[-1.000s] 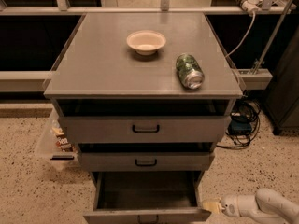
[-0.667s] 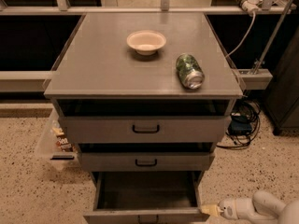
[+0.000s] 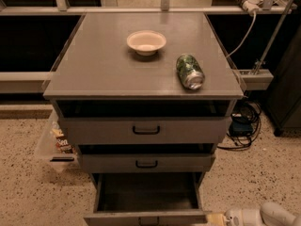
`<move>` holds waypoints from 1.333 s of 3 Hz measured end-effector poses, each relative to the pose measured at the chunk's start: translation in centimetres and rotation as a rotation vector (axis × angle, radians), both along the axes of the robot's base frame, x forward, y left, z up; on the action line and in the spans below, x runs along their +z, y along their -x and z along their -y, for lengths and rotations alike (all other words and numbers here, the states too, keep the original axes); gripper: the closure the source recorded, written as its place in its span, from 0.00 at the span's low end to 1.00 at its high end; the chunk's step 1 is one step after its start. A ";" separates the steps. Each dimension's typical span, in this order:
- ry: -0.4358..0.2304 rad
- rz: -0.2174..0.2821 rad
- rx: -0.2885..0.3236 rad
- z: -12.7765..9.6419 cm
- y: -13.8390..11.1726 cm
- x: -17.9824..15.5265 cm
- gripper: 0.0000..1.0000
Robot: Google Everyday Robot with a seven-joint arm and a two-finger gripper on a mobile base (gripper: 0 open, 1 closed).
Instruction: Close bottom drawer
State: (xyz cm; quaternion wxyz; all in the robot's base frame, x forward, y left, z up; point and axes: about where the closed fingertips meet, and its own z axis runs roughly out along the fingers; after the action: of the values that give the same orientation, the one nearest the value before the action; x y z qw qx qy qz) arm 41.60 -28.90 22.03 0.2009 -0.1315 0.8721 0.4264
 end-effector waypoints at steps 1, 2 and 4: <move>0.042 0.017 -0.006 0.0 1.5 1.7 1.00; 0.036 0.007 0.000 -0.6 1.9 1.6 1.00; 0.019 -0.015 -0.004 -0.7 1.8 0.7 1.00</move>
Offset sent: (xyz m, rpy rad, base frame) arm -0.0125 0.0000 0.0139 -0.0353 -0.0146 -0.0052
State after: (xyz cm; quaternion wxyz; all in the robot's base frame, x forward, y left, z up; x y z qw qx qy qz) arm 39.78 -28.20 22.78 0.1939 -0.1285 0.8779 0.4186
